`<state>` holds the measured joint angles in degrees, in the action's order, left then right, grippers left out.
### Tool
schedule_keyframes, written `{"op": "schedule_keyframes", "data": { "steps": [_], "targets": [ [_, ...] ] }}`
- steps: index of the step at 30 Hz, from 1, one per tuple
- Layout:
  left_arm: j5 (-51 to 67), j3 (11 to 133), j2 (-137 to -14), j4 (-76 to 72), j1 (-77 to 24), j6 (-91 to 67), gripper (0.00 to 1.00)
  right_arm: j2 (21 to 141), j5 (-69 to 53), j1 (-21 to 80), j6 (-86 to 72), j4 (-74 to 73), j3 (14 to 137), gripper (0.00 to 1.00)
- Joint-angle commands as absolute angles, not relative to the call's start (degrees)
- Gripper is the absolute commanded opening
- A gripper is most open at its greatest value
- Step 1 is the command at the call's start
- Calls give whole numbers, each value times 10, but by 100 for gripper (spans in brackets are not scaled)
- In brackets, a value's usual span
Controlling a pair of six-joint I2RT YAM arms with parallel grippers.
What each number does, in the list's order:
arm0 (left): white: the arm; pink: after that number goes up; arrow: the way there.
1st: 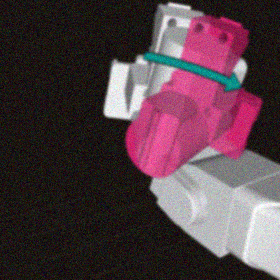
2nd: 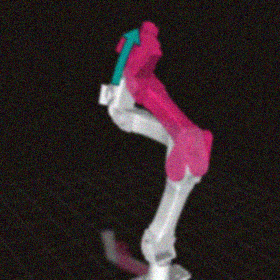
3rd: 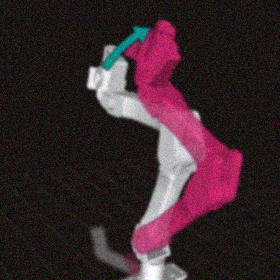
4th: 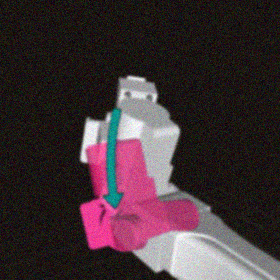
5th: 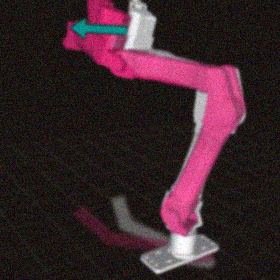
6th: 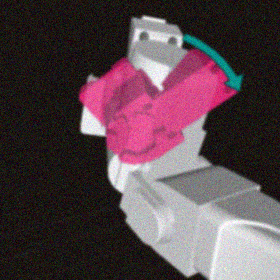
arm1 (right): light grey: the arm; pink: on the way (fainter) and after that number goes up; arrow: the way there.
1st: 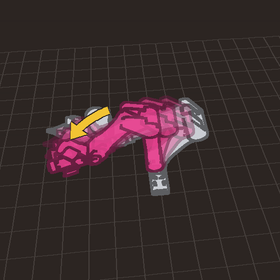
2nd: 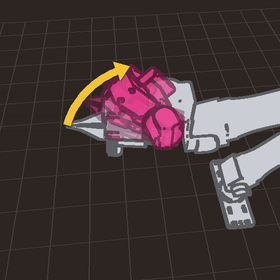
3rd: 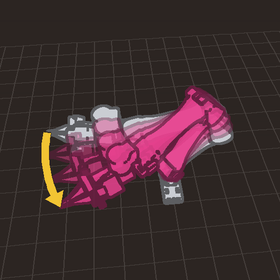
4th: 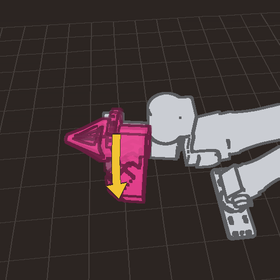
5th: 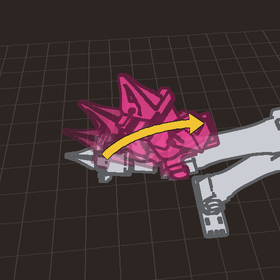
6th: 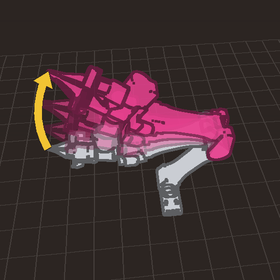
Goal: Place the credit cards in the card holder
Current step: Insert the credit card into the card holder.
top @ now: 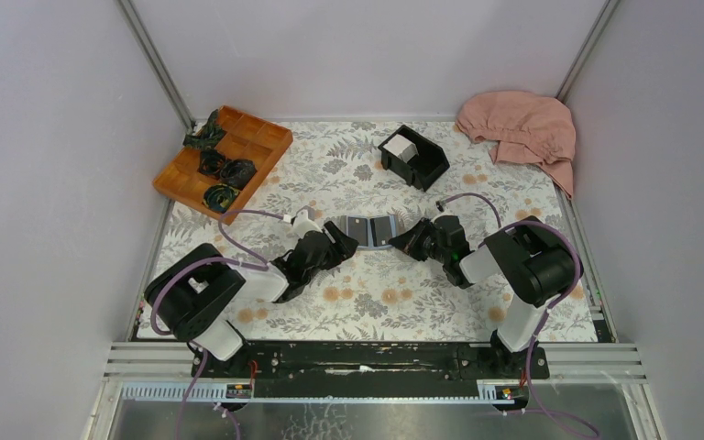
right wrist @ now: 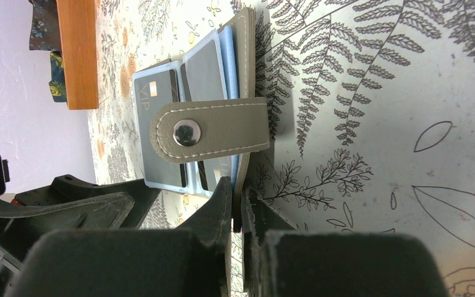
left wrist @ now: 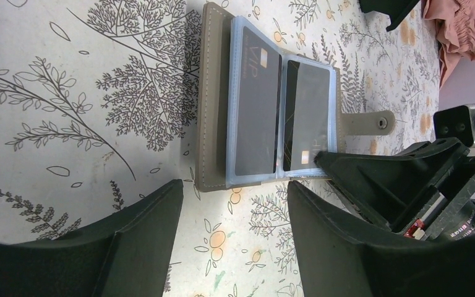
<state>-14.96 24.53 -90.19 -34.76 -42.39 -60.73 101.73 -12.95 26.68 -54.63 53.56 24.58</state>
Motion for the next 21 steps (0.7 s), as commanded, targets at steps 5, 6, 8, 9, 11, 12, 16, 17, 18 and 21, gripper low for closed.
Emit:
{"op": "schedule_keyframes", "data": {
  "steps": [5, 6, 8, 9, 11, 12, 16, 17, 18, 21],
  "targets": [
    [-159, 243, -937, -302, -428, -597, 70, 1025, -99, 278, -513, 469, 239, 0],
    [-161, 239, -939, -310, -428, -598, 70, 1024, -98, 279, -512, 468, 238, 0],
    [-163, 235, -947, -325, -428, -598, 70, 1026, -97, 280, -512, 468, 237, 0],
    [-162, 235, -951, -335, -428, -597, 70, 1027, -97, 280, -512, 468, 236, 0],
    [-162, 235, -960, -356, -429, -595, 69, 1028, -96, 281, -512, 471, 233, 0],
    [-162, 235, -963, -365, -429, -595, 68, 1029, -95, 281, -512, 472, 233, 0],
    [-160, 230, -967, -401, -429, -597, 63, 1029, -94, 282, -512, 471, 232, 0],
    [-161, 229, -964, -406, -430, -597, 62, 1030, -94, 283, -512, 470, 232, 0],
    [-164, 228, -961, -409, -430, -598, 61, 1031, -94, 284, -512, 469, 234, 0],
    [-175, 223, -948, -415, -431, -596, 60, 1035, -92, 287, -512, 470, 235, 0]
  ]
}}
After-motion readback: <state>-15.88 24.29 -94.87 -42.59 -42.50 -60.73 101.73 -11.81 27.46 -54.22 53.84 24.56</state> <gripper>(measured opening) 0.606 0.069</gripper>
